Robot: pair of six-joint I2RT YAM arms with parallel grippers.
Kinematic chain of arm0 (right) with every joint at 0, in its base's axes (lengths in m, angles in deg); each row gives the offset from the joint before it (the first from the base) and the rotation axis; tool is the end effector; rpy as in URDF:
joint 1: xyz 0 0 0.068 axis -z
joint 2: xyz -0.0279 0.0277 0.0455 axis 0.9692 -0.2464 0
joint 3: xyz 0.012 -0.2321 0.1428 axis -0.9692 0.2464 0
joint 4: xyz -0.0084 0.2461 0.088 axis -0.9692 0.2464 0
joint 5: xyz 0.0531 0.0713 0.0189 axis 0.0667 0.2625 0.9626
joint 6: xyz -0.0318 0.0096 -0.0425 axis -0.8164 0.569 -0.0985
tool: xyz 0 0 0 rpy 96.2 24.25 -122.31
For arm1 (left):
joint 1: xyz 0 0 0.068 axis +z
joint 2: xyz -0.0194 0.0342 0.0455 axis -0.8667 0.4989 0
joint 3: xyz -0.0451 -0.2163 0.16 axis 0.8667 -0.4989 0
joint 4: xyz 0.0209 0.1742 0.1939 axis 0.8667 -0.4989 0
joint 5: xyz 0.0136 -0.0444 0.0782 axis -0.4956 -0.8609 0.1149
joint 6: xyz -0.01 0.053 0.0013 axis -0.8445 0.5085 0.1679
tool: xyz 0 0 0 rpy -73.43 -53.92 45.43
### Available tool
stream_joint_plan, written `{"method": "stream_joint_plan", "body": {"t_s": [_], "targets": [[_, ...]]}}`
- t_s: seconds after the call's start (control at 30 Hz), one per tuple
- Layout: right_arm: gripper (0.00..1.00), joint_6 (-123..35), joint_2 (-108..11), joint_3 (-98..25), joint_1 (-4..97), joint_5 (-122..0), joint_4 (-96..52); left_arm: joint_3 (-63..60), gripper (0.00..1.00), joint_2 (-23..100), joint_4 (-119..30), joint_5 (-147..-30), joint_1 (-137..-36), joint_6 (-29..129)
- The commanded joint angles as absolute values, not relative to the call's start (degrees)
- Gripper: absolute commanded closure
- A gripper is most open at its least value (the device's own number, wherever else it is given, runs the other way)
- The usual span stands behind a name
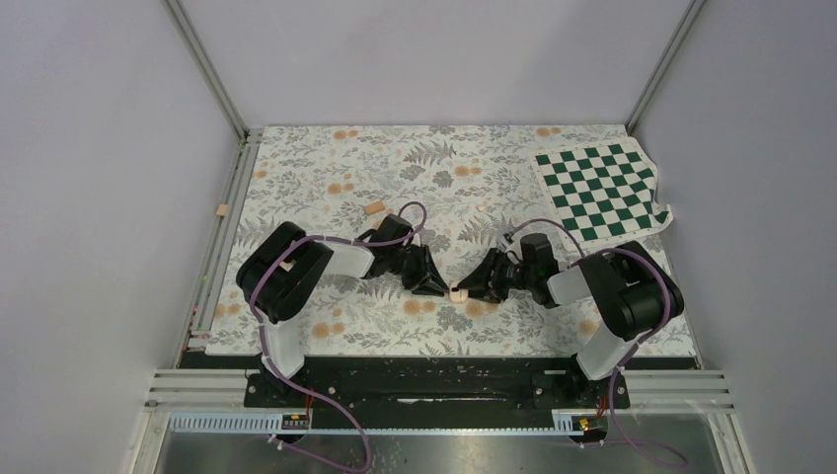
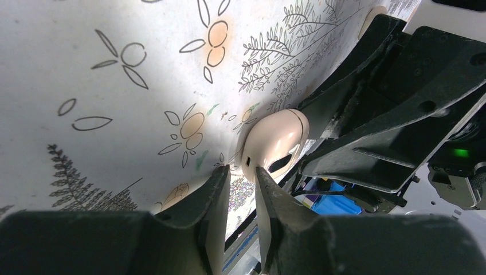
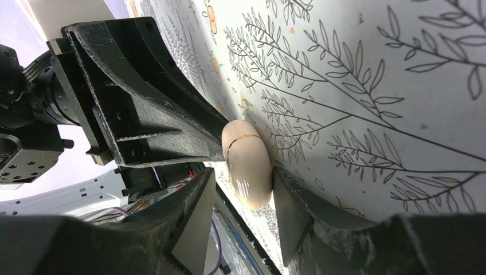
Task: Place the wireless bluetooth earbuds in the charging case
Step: Pick up the charging case at the center of the board.
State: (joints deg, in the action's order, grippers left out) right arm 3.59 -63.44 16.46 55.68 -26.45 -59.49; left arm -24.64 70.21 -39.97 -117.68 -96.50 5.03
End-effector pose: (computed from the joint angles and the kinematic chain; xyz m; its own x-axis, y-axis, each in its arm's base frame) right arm 0.2338 0.1108 0.0994 -0.9434 0.2976 -0.1461 0.0077 0.4603 0.8877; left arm 0.2629 -0.2210 0.1080 -0.9943 -0.0917 0.0550 -0.1000 0.6152 -0.7820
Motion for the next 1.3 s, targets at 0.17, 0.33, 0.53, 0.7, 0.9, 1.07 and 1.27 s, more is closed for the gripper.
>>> {"method": "stream_joint_plan", "body": {"t_s": [0.17, 0.33, 0.53, 0.7, 0.9, 1.07, 1.27], "targets": [[0.61, 3.5, -66.53, 17.8, 55.26, -28.24, -59.26, -23.25, 0.75, 71.24, -39.45, -117.35, -96.8, 5.96], [0.67, 4.52, -67.12, 18.06, 55.08, -27.44, -61.22, -23.01, 0.75, 71.05, -39.1, -117.26, -96.75, 5.73], [0.9, 10.01, -61.67, 19.89, 55.17, -25.35, -67.93, -24.38, 0.65, 67.57, -41.38, -117.6, -94.99, 8.97], [0.95, 6.39, -49.54, 17.06, 55.17, -26.18, -53.85, -24.76, 0.2, 56.51, -50.84, -117.95, -89.4, 15.49], [0.99, 0.82, -37.78, 9.58, 55.53, -25.78, -39.4, -24.16, 0.11, 43.45, -52.79, -121.71, -86.46, 15.86], [1.0, 2.01, -32.45, 4.35, 55.86, -23.52, -38.04, -33.39, 0.16, 33.47, -29.24, -123.24, -86.44, 1.83], [1.0, 7.92, -30.47, 2.38, 55.87, -20.57, -44.62, -37.29, 0.21, 31.55, -13.27, -127.4, -87.33, -4.97]]}}
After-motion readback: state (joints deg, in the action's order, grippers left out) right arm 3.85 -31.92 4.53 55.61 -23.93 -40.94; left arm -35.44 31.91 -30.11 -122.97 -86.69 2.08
